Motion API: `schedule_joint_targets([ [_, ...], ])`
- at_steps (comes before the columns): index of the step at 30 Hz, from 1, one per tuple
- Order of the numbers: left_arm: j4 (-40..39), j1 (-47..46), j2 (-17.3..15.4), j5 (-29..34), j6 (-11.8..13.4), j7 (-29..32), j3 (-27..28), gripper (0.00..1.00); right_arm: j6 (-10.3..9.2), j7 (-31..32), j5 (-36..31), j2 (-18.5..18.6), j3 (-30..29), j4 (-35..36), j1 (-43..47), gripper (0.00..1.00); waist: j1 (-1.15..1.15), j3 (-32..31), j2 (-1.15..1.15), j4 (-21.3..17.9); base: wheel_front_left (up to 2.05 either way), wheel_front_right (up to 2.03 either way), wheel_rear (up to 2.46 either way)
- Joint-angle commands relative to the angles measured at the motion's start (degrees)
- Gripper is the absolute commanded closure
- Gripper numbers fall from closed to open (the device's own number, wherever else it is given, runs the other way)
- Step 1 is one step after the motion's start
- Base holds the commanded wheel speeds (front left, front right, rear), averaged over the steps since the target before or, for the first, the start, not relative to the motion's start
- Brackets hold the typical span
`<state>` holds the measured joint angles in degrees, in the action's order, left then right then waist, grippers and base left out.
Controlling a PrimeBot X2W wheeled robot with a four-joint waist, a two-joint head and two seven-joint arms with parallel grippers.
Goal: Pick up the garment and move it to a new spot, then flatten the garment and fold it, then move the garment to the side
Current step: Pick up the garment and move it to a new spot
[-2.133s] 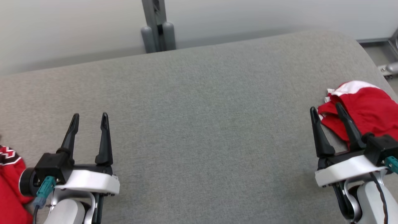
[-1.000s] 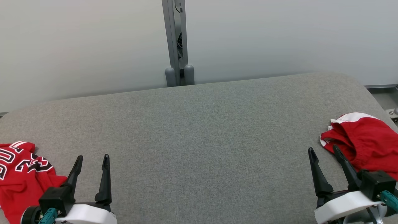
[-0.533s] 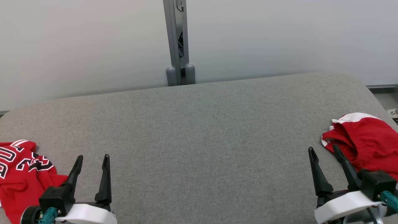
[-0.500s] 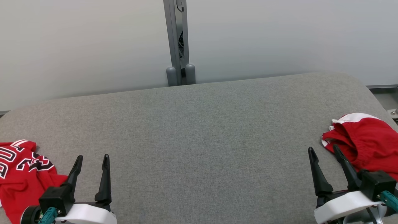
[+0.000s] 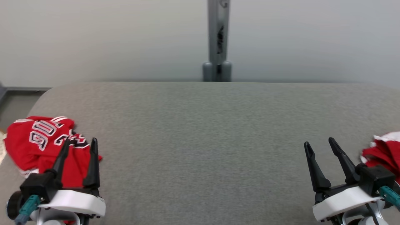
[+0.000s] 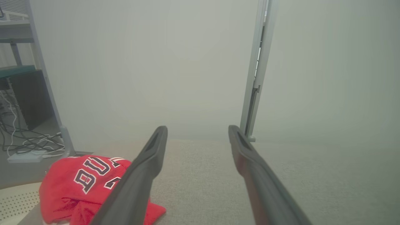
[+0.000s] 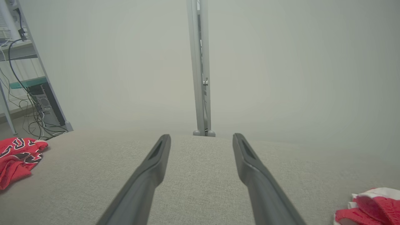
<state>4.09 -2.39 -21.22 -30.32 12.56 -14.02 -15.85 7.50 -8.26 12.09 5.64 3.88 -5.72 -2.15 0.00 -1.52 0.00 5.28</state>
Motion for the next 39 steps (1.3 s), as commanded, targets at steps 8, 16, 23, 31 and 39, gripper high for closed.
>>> schedule_joint_targets([
  [8, 1.95, -2.1, -1.47, -0.64, -1.26, -0.76, 3.0, 0.0, -0.02, -0.17, 0.57, 0.13, 0.72, 0.49, -0.89, 0.0, 0.0, 1.09, 0.0, 12.34, 0.0, 0.0, 0.0],
  [16, 2.39, -0.5, -0.45, -0.36, -1.61, -1.07, 4.93, 0.0, -0.02, -0.38, 1.0, -0.68, 1.22, 0.1, -0.19, 0.0, 0.0, 1.33, 0.0, 19.62, 0.0, 0.0, 0.0],
  [23, 3.28, -0.77, -0.24, -0.16, -3.01, -1.1, 6.12, 0.0, -0.02, -0.24, 0.73, -1.04, 1.39, 0.03, -0.27, 0.0, 0.0, 1.37, 0.0, 21.7, 0.0, 0.0, 0.0],
  [31, 3.97, -1.79, 0.98, 0.67, -4.04, -1.09, 7.17, 0.0, -0.02, -0.07, 0.94, -1.26, 1.5, 0.05, -0.21, 0.0, 0.0, 1.73, 0.0, 22.16, 0.0, 0.0, 0.0],
  [39, 3.51, -8.11, 1.82, 1.93, -5.4, -1.1, 8.43, 0.0, -0.02, 0.25, 1.12, -0.8, 1.67, 0.26, -0.44, 0.0, 0.0, 2.39, 0.0, 22.12, 0.0, 0.0, 0.0],
])
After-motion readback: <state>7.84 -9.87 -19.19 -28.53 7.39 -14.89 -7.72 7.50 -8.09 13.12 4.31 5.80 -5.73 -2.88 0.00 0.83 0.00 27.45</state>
